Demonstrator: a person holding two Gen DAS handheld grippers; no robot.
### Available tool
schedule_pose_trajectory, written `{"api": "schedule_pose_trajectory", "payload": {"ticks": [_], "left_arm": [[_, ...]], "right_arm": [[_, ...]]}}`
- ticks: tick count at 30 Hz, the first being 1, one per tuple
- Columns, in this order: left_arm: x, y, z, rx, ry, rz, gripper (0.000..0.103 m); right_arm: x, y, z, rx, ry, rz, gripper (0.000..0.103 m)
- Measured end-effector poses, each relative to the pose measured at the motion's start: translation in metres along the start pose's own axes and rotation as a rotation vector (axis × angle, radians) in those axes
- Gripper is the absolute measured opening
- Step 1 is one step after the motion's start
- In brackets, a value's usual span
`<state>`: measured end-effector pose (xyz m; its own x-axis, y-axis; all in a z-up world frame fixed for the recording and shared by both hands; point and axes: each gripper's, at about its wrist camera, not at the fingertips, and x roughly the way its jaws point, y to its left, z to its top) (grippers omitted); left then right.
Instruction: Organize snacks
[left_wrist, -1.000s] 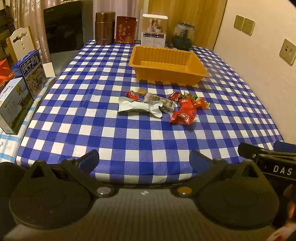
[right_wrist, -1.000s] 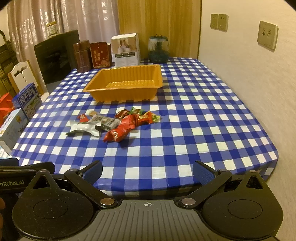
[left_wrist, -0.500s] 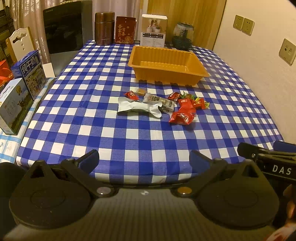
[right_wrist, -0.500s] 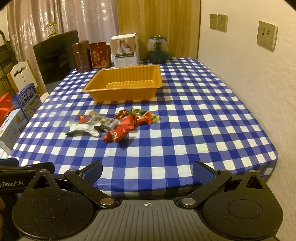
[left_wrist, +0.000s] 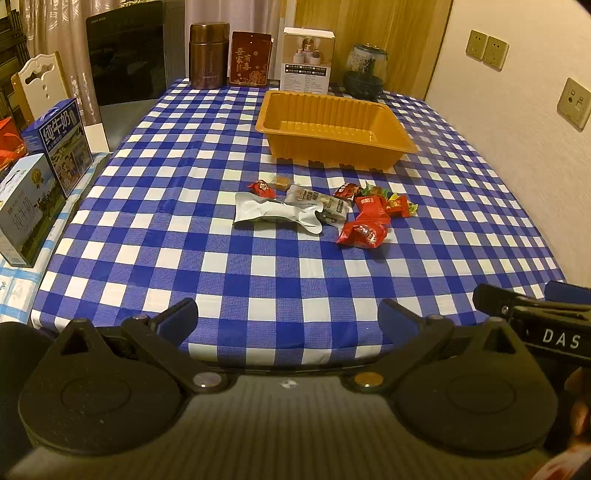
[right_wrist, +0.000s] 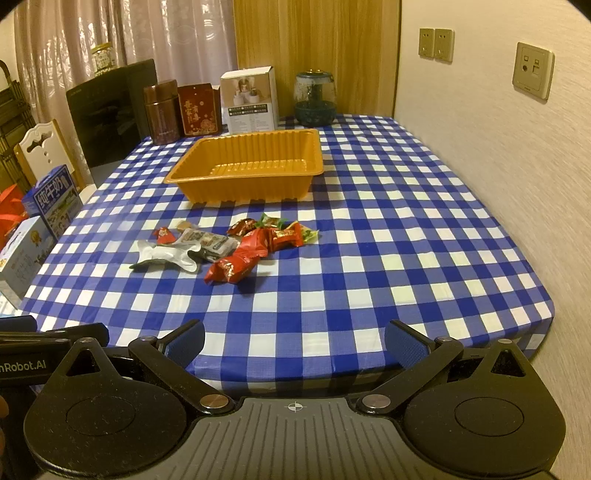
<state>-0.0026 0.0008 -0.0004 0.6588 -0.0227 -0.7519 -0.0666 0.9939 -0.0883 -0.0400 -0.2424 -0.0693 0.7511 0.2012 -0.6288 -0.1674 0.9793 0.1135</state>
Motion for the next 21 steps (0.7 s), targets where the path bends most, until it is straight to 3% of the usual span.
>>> {"api": "schedule_pose_trajectory", "payload": {"ticks": [21], "left_arm": [[-0.0004, -0.0007, 0.0014, 0.002, -0.003, -0.004, 0.103]], "right_arm": [[-0.0001, 0.0005, -0.0001, 0.000, -0.001, 0.000, 0.103]]}}
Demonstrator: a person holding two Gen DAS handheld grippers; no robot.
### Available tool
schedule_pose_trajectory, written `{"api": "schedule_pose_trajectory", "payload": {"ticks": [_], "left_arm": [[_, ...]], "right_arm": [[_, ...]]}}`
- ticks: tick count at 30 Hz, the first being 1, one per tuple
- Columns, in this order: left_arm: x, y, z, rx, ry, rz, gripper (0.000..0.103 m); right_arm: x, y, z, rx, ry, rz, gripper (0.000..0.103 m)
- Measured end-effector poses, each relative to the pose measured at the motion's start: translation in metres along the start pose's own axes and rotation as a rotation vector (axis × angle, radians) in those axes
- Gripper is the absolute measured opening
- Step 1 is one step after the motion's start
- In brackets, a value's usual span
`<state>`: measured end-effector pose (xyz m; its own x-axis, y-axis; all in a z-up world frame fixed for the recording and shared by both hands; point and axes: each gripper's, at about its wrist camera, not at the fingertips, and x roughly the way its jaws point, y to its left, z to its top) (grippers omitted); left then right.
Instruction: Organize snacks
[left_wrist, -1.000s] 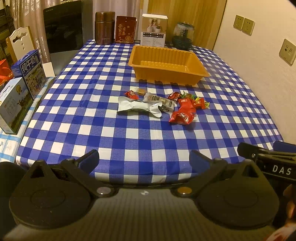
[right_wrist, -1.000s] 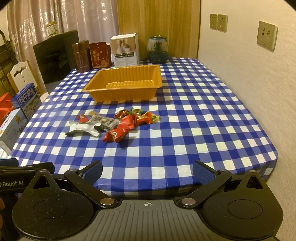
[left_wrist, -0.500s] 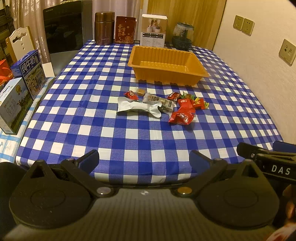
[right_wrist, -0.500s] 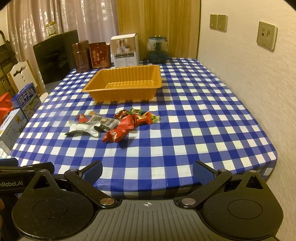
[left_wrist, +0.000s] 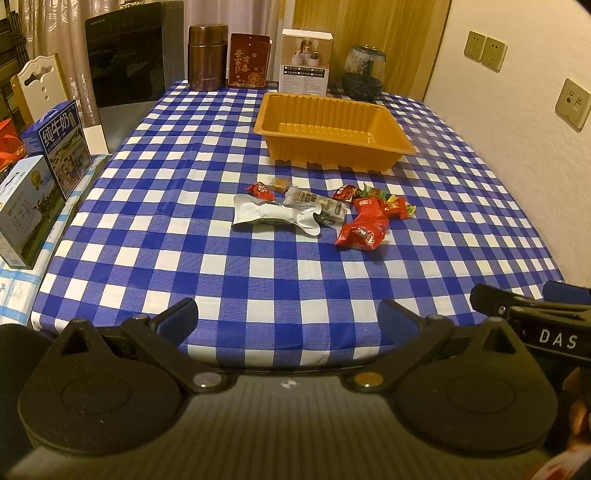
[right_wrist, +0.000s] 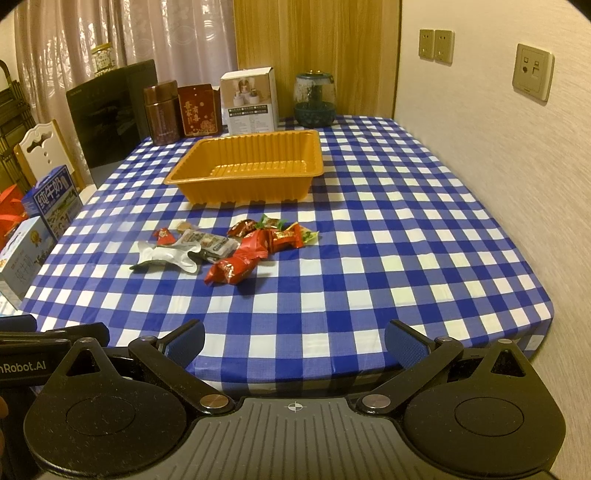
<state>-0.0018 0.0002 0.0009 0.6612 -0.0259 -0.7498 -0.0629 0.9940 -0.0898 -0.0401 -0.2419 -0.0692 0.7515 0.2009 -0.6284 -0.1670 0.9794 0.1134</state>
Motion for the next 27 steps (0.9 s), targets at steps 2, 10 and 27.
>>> {"api": "schedule_pose_trajectory", "payload": {"ticks": [2, 10, 27], "left_arm": [[0.0000, 0.0002, -0.0001, -0.001, 0.000, 0.000, 0.103], [-0.0004, 0.0003, -0.0002, -0.001, -0.001, -0.002, 0.103], [0.0045, 0.0040, 0.0016, -0.019, 0.009, -0.018, 0.103]], "right_arm": [[0.0001, 0.0002, -0.0002, 0.000, 0.000, 0.000, 0.103], [0.0004, 0.0007, -0.0005, 0.001, 0.000, 0.000, 0.103], [0.0072, -0.0044, 0.0022, 0.024, 0.019, -0.003, 0.103]]}}
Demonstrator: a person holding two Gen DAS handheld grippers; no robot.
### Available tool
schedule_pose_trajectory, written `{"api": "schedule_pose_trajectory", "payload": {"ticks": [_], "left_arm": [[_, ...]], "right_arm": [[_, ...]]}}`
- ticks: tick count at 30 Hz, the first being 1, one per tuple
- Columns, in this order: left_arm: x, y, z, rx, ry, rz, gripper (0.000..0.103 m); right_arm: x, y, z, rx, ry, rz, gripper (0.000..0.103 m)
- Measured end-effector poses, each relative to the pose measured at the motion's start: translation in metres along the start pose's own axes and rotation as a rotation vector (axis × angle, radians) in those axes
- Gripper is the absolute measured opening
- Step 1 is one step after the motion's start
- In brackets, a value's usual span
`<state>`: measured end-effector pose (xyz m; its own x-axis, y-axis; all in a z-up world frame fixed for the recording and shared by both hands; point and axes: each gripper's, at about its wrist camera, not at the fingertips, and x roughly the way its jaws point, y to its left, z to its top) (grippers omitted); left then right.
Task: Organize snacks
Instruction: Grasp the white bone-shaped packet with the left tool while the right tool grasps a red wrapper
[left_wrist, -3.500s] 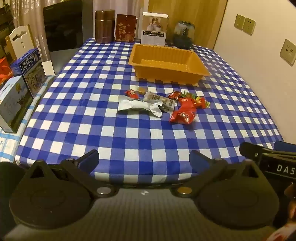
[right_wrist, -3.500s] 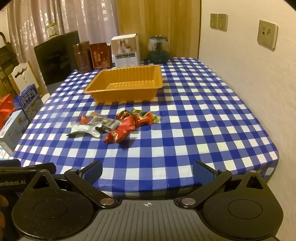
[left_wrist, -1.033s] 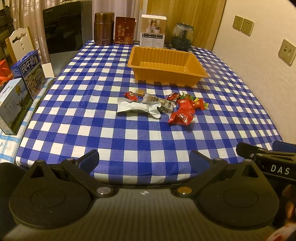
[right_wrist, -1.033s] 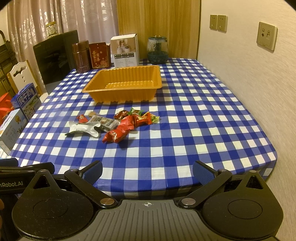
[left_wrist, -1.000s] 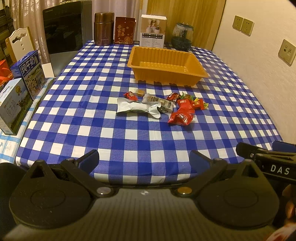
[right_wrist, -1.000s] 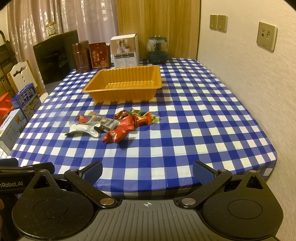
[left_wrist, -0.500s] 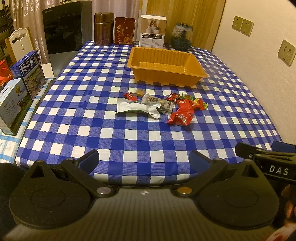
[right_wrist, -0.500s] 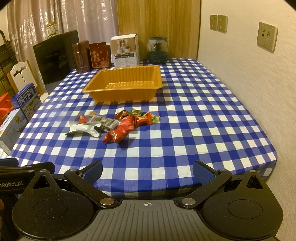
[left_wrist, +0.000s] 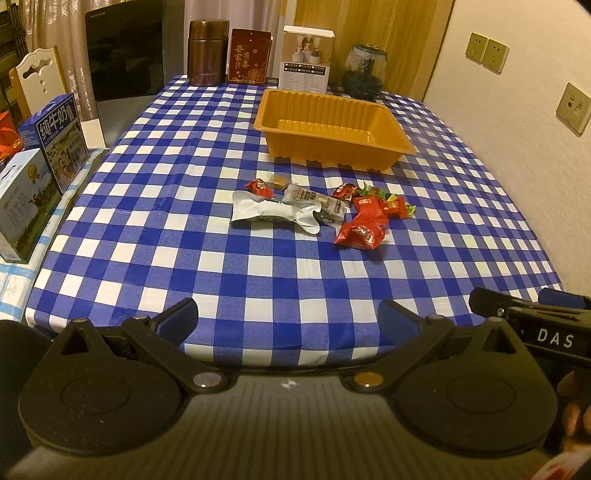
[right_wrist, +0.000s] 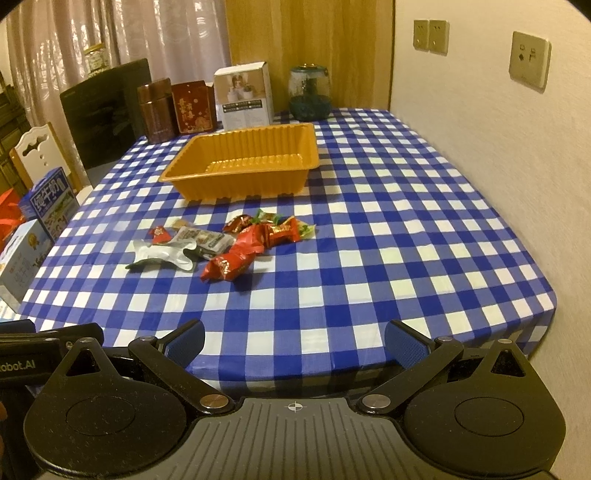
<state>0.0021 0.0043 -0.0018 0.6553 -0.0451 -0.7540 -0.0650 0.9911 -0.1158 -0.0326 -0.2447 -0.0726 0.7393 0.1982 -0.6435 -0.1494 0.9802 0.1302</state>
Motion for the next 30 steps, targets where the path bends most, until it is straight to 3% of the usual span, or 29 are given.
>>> {"api": "schedule_pose_trajectory", "payload": {"ticks": [15, 30], "left_arm": [[0.022, 0.016, 0.012, -0.048, 0.026, -0.016, 0.103], [0.084, 0.033, 0.028, -0.067, 0.079, 0.009, 0.103]], "right_arm": [[0.021, 0.000, 0.009, 0.031, 0.013, 0.013, 0.103], [0.099, 0.002, 0.022, 0.073, 0.133, 0.052, 0.103]]}}
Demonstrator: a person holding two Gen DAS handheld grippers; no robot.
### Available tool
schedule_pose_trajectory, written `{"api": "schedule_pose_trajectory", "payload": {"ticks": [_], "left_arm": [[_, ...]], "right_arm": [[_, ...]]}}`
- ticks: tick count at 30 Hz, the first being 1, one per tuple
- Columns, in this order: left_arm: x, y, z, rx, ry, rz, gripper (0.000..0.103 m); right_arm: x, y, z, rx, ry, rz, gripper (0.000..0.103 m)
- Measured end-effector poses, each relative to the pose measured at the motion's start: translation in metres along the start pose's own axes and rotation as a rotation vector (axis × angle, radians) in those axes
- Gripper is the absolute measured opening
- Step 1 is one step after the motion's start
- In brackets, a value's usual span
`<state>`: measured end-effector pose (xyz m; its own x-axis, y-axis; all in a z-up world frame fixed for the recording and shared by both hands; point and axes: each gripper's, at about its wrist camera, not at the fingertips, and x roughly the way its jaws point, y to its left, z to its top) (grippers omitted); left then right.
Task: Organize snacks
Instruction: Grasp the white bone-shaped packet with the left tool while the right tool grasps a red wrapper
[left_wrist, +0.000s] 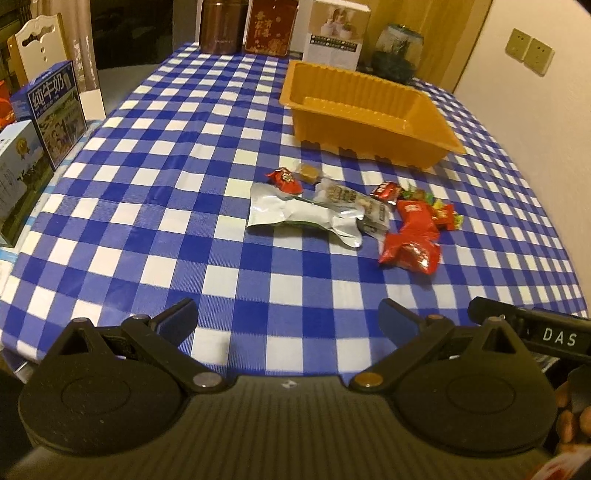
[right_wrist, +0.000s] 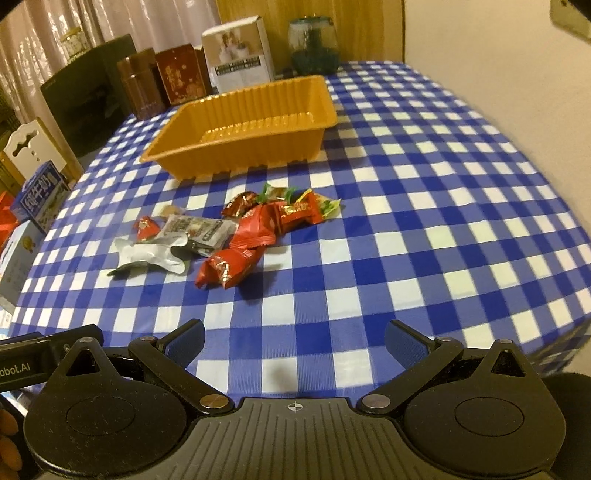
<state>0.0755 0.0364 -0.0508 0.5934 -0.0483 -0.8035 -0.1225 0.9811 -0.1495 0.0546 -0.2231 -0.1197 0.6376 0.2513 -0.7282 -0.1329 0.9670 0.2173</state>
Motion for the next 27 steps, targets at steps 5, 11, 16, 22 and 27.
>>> {"api": "schedule_pose_trajectory", "payload": {"ticks": [5, 11, 16, 22, 27], "left_arm": [[0.020, 0.001, 0.010, 0.004, 0.013, 0.000, 0.102], [0.039, -0.001, 0.023, 0.022, 0.017, -0.013, 0.092], [0.051, -0.006, 0.032, 0.048, 0.001, -0.045, 0.085], [0.056, -0.014, 0.040, 0.169, -0.037, -0.047, 0.081], [0.059, -0.006, 0.054, 0.317, -0.061, -0.037, 0.081]], "right_arm": [[0.022, -0.005, 0.012, 0.013, 0.010, -0.001, 0.103], [0.034, -0.012, 0.021, 0.032, -0.028, 0.019, 0.102], [0.040, -0.014, 0.028, 0.039, -0.063, 0.054, 0.102], [0.047, -0.006, 0.030, -0.022, -0.066, 0.138, 0.078], [0.052, 0.008, 0.034, -0.122, -0.066, 0.200, 0.076]]}}
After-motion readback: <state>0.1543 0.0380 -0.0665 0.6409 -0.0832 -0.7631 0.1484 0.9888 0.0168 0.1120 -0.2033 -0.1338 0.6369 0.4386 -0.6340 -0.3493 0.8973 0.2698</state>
